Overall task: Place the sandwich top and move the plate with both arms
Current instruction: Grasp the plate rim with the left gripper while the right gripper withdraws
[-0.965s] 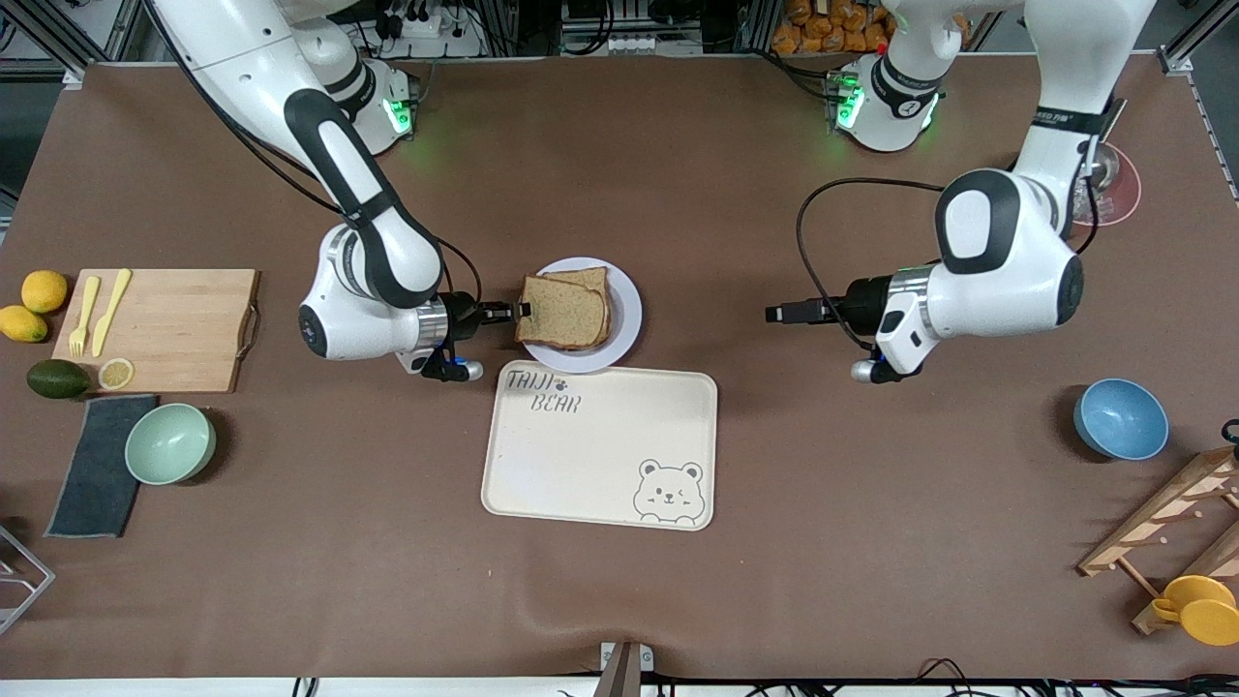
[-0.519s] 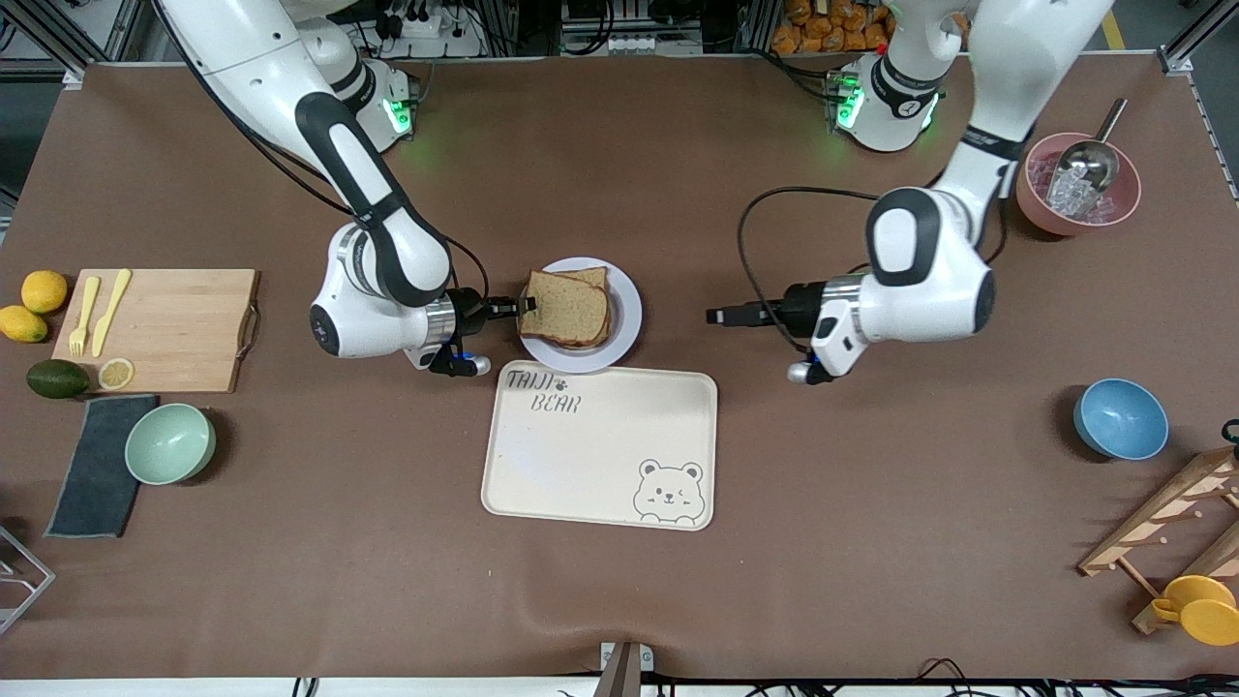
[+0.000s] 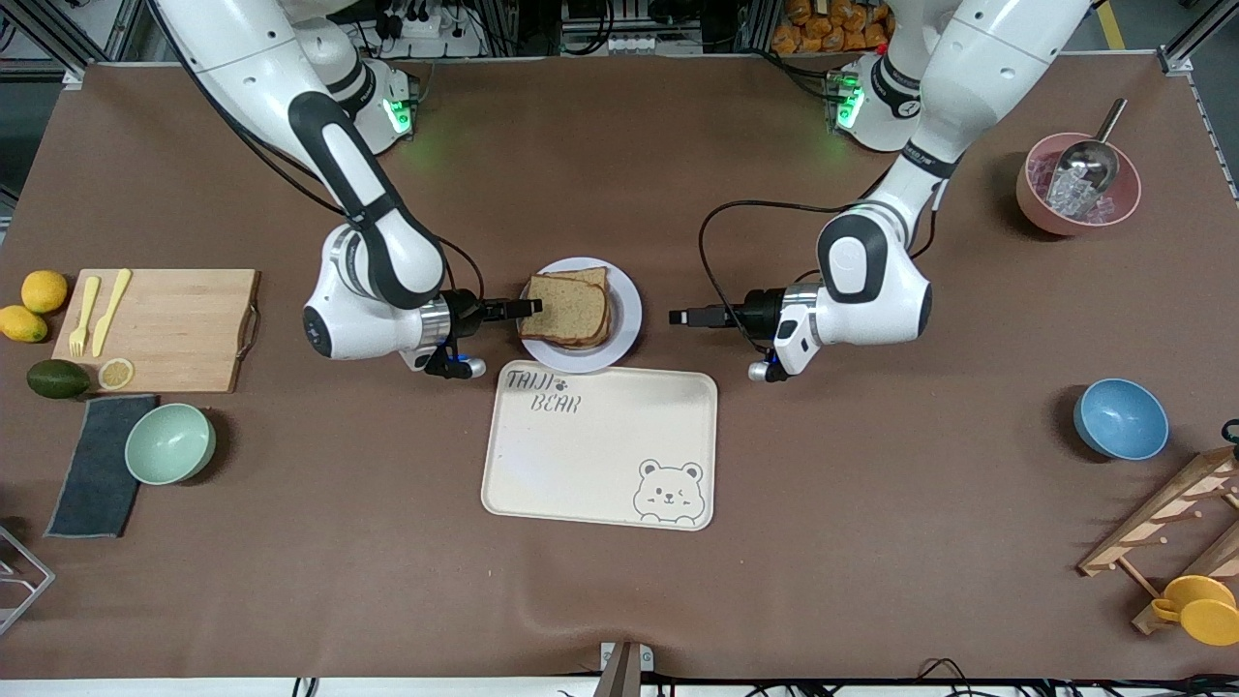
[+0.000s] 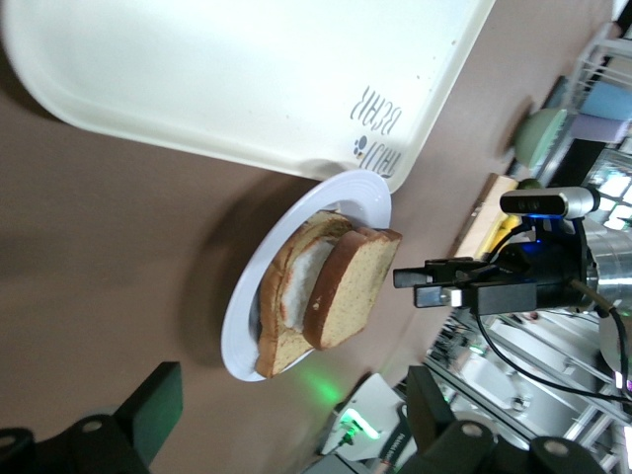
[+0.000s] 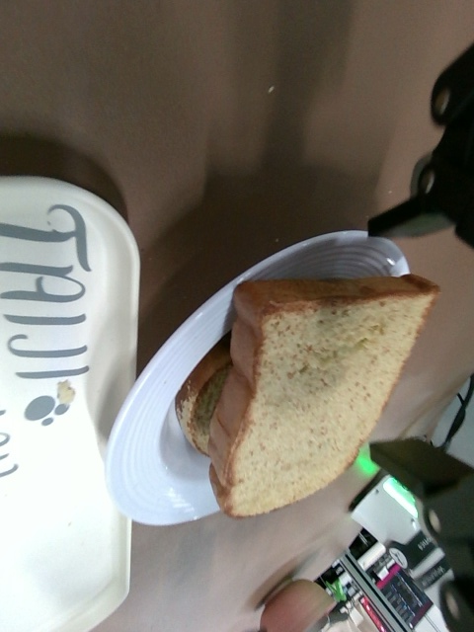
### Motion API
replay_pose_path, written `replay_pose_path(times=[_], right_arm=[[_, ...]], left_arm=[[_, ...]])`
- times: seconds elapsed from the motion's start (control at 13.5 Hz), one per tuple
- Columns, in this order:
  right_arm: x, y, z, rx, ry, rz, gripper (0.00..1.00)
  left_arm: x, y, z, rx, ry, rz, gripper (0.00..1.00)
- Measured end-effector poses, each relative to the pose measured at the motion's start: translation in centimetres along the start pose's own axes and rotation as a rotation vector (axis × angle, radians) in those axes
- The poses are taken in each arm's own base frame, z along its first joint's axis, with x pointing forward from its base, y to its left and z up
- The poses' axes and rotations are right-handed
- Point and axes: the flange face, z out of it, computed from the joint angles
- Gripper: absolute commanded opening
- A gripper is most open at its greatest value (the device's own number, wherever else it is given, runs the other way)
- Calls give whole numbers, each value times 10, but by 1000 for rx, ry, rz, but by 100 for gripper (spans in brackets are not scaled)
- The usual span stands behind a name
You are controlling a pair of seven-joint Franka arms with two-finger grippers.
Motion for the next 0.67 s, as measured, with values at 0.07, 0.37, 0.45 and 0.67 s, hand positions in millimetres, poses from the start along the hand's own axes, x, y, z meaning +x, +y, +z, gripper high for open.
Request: replay_pose_path(times=[0.07, 0.37, 0.45, 0.67], right_arm=[[2, 2, -10, 12, 1, 5, 100], [8, 14, -50, 4, 44, 3, 100], [11, 21, -62, -29, 59, -8, 100], [18, 42, -94, -113, 91, -26, 100]], left_arm=[[-2, -7, 8, -27, 10, 9, 100], [-10, -43, 40, -97, 35, 79, 98], [-10, -52, 45, -95, 34, 92, 95], [-11, -62, 56, -80, 32, 103, 83]])
